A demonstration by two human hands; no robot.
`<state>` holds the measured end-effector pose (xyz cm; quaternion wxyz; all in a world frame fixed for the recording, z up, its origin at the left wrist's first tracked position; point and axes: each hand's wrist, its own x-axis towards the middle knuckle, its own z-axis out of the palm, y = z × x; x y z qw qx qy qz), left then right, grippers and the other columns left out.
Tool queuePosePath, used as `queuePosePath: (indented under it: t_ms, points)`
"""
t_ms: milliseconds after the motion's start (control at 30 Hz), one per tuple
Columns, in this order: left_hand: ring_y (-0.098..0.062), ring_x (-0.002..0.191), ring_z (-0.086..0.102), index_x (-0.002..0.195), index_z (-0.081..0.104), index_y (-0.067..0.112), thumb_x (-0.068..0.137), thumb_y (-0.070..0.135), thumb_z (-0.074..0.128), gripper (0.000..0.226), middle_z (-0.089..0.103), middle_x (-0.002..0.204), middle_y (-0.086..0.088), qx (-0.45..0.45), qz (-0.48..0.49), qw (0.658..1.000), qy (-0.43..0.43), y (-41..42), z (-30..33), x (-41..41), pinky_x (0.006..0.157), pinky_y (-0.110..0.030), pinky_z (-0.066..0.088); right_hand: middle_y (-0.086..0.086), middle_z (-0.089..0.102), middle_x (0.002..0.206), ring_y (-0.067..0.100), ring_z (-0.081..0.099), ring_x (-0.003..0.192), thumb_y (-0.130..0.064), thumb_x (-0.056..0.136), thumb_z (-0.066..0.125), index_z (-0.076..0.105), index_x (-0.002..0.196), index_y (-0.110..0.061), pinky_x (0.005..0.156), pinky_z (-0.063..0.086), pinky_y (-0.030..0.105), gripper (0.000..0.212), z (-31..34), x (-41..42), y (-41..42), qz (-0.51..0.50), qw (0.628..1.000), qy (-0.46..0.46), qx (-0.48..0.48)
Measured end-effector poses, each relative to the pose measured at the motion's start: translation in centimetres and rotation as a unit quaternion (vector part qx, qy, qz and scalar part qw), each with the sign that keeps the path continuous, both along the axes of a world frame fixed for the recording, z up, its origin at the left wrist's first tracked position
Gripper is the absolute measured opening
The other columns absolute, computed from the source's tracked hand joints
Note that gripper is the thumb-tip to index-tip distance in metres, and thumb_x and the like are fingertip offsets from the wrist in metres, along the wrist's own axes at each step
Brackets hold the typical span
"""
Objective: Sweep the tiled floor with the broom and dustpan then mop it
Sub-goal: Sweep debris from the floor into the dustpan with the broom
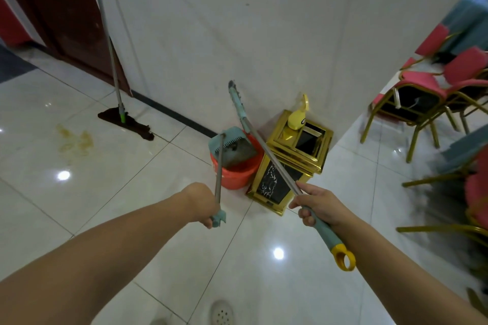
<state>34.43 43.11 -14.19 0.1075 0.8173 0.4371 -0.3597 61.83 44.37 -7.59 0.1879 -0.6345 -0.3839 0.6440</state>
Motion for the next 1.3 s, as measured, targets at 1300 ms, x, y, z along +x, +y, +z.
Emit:
queuePosePath:
  t_ms: [1300]
  points:
    - [-0.013,0.067,0.048,0.105,0.054,0.022,0.088,0.059,0.044,0.042,0.048,0.071,0.008,0.182,0.175,0.949,-0.187,-0.3,2.6,-1.6,0.059,-0.024,0.033,0.016,0.060,0.083,0.007,0.047,0.040,0.003,0.091,0.052,0.046,0.135,-0.014,0.036,0.043,0.017,0.048,1.4,-2.6,2.9,0.053,0.998,0.020,0.014]
